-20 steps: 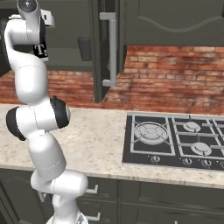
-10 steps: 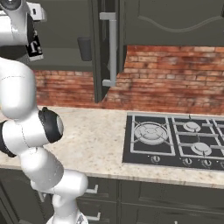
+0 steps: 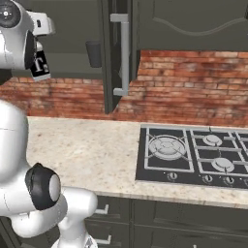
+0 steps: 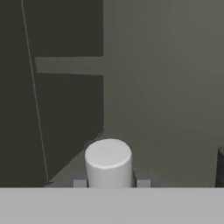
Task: There is a bowl on the dining counter. Grab a lemon wedge from the fridge and place it in the bowl. Then get the liquor bottle and glass cup from the cabinet and place them next to the bowl.
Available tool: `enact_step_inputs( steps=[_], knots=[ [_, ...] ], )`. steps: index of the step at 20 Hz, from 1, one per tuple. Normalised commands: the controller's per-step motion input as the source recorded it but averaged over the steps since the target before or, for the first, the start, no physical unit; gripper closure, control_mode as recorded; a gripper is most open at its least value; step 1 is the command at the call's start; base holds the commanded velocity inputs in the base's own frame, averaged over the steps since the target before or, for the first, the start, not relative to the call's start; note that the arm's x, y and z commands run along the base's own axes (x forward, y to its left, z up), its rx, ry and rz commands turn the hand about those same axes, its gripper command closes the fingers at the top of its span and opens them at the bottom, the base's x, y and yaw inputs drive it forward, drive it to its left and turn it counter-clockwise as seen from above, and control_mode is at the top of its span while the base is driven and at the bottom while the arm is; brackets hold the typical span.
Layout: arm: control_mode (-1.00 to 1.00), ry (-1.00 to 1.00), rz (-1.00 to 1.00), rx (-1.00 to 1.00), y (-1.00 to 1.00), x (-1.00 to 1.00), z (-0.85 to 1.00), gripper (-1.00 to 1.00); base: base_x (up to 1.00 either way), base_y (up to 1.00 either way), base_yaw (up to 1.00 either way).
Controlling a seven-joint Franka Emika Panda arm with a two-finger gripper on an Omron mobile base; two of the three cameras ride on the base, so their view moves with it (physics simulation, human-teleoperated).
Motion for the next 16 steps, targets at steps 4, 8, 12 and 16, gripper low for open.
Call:
enact_step_inputs(
  steps=[4,8,12,16],
  knots=[
    [-1.0,0.08,-0.06,0.0,-0.5,-1.0,-0.25,1.0,0.0,0.0,0.0],
    [-1.0,0.14,-0.09,0.0,-0.29,-1.0,-0.23,1.0,0.0,0.0,0.0],
    [-1.0,0.17,-0.09,0.0,-0.31,-0.94,-0.28,1.0,0.0,0.0,0.0],
    [-1.0,0.23,-0.09,-0.01,-0.29,-0.49,-0.47,1.0,0.0,0.0,0.0]
  ],
)
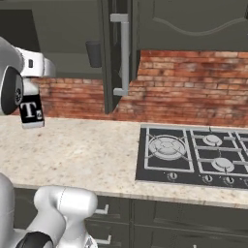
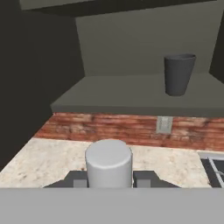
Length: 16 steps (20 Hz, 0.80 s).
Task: There is a bowl on the dining counter. Grab a lemon wedge from the fridge and place it in the bowl. Then get the liquor bottle and glass cup from the cabinet and place them next to the bowl.
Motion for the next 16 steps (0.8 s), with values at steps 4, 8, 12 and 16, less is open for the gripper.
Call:
enact_step_inputs(
  steps=[4,8,12,16],
  knots=[
    [-1.0,0.13,-0.12,-0.04,-0.18,-0.14,-0.37,1.0,0.0,0.0,0.0],
    [1.0,0.06,-0.06,-0.03,0.0,-0.12,-0.21,1.0,-0.14,0.0,-0.02],
    [1.0,0.0,0.0,0.0,0.0,0.0,0.0,1.0,-1.0,0.0,-0.11],
    [1.0,0.0,0.0,0.0,0.0,0.0,0.0,1.0,-1.0,-0.11,-0.18]
  ],
)
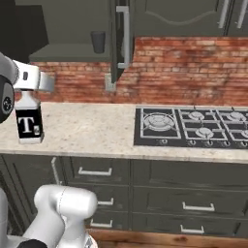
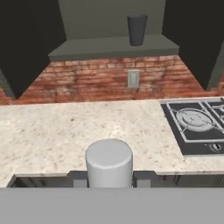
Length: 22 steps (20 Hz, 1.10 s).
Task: There is a bowl on the dining counter. Grab a lemon wedge from the fridge and place it in the bowl. Then get the liquor bottle and glass cup from the cabinet and place them next to the bowl.
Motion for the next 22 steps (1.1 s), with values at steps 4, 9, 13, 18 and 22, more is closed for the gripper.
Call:
enact_step_inputs(
  steps=[4,9,13,18,22],
  knots=[
    [1.0,0.0,0.0,0.0,0.0,0.0,0.0,1.0,-0.24,-0.71,-0.43],
    [1.0,0.0,0.0,0.0,0.0,0.0,0.0,1.0,0.4,-1.0,-0.44],
    [1.0,0.0,0.0,0.0,0.0,0.0,0.0,1.0,0.03,-1.0,-0.63],
    [1.0,0.0,0.0,0.0,0.0,0.0,0.0,1.0,0.0,-1.0,-0.68],
    [1.0,0.0,0.0,0.0,0.0,0.0,0.0,1.0,0.0,-0.97,-0.73]
  ],
)
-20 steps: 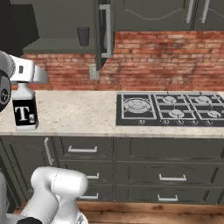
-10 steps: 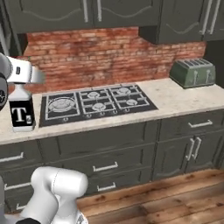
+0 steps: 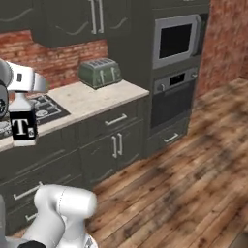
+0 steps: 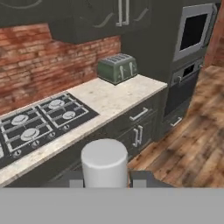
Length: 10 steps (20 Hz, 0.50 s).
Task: There is a bowl on the dining counter. Grab a lemon wedge from the fridge and place it in the bowl. Then get the liquor bottle and glass cup from the cabinet and place them next to the bowl.
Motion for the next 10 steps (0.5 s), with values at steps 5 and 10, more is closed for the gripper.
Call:
enact_step_inputs(
  steps=[5,10],
  knots=[
    [1.0,0.0,0.0,0.0,0.0,0.0,0.0,1.0,0.0,-0.91,-0.74],
    [1.0,0.0,0.0,0.0,0.0,0.0,0.0,1.0,0.17,-0.74,-0.7]
  ],
)
